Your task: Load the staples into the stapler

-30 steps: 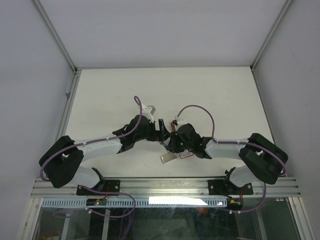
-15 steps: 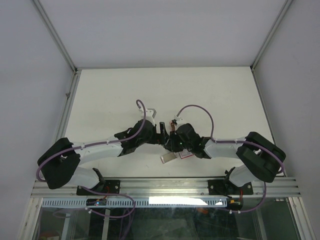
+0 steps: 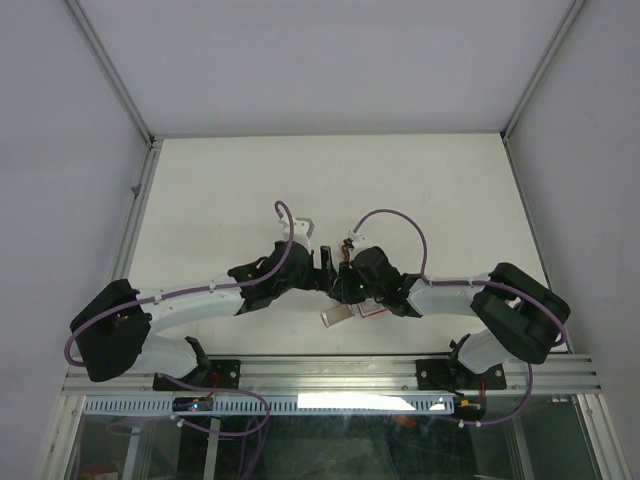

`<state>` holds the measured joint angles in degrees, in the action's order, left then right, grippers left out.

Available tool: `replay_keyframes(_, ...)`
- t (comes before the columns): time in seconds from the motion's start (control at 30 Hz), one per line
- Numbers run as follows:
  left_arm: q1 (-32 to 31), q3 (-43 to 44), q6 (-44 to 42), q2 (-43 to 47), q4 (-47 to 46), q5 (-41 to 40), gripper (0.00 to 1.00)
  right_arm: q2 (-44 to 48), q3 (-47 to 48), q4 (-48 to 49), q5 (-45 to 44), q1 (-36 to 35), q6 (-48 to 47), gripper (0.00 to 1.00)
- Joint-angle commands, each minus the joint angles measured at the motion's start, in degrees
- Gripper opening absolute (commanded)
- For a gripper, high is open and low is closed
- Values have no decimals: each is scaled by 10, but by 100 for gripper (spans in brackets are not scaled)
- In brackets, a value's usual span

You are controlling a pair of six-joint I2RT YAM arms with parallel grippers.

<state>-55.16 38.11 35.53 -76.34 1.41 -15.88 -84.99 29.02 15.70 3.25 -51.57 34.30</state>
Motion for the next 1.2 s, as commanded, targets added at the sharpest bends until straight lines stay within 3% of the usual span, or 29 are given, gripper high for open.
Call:
replay_keyframes(0.0,-37,40,31,19,-56,52,90,-24,13,20,-19,-3,-6,19)
replay_keyframes(0.53,-83,62,99,-27,-42,5,90,-28,11,23,-20,-3,-2,18)
replay_keyframes(0.8,-78,51,75,41,-2,-52,95,43,6,-35,-33,-2,-29,23)
replay_keyframes(1.03,16,23,68,109,14,33,96,176,-5,-115,-29,0,-97,44)
replay_keyframes(1.17,87,2,57,122,4,112,98,184,12,-111,1,-2,-164,51)
